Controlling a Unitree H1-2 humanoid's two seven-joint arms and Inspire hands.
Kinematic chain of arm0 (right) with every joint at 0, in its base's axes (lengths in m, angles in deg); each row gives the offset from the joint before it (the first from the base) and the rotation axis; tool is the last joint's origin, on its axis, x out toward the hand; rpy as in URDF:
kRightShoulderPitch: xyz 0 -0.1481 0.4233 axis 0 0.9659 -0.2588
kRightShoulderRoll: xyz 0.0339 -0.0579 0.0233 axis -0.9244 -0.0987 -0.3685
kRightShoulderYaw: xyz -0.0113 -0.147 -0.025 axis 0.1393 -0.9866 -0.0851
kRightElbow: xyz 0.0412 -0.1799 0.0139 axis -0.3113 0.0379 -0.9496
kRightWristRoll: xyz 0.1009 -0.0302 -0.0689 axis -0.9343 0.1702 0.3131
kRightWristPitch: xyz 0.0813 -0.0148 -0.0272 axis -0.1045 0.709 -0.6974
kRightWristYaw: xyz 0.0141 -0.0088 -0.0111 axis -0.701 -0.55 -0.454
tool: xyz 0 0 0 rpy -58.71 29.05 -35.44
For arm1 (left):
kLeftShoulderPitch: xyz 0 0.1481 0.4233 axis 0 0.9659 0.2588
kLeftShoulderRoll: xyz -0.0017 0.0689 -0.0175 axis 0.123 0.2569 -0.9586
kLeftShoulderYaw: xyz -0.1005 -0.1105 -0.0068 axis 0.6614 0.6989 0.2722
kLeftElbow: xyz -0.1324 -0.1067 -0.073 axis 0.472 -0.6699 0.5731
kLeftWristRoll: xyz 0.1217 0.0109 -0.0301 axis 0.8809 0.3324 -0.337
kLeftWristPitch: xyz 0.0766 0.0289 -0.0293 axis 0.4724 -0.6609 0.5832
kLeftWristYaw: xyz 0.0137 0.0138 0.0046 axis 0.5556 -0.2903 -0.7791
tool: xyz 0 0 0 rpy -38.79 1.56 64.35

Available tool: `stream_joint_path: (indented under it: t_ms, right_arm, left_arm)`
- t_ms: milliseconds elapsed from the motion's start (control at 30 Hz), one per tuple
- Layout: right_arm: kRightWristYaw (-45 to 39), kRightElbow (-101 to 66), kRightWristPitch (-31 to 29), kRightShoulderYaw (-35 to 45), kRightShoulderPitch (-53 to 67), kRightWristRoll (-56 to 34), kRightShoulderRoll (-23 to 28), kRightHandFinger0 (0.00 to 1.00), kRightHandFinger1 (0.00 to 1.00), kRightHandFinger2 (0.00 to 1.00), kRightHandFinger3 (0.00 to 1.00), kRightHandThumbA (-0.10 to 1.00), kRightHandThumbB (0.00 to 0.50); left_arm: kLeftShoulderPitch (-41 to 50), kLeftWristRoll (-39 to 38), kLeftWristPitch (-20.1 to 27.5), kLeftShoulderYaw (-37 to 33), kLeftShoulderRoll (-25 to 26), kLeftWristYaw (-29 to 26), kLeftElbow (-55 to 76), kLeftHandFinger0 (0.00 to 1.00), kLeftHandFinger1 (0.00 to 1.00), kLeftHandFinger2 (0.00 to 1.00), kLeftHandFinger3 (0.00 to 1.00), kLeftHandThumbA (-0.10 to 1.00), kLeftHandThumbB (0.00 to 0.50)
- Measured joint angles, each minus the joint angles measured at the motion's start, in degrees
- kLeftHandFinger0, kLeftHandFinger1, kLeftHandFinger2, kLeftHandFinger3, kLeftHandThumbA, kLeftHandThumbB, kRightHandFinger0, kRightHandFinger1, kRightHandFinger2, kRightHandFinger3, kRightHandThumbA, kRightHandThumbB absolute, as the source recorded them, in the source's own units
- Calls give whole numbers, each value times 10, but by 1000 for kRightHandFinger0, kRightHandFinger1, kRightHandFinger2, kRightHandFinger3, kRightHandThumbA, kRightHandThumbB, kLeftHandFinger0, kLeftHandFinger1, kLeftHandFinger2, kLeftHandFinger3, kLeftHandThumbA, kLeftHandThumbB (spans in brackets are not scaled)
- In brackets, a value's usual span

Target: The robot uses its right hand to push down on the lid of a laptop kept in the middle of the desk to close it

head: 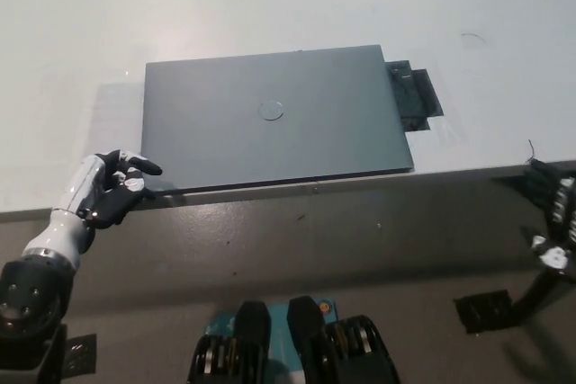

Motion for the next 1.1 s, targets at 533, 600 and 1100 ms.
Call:
stream_joint_path:
  t_ms: [533, 600, 1100]
  right_arm:
    - [14, 48, -42, 27, 26, -13, -2, 1000, 1000, 1000, 1000, 456, 349]
    - [15, 48, -46, 27, 26, -12, -2, 1000, 1000, 1000, 1000, 462, 348]
    - [23, 50, -57, 21, 25, -4, 1, 1000, 1000, 1000, 1000, 439, 343]
  left_arm:
    - [2, 1, 7, 7, -4, 0, 1, 150, 391, 564, 562, -27, 147]
    - [2, 1, 7, 8, -5, 0, 2, 134, 373, 547, 549, -59, 149]
    - [2, 5, 8, 9, -5, 0, 2, 115, 391, 555, 483, -29, 162]
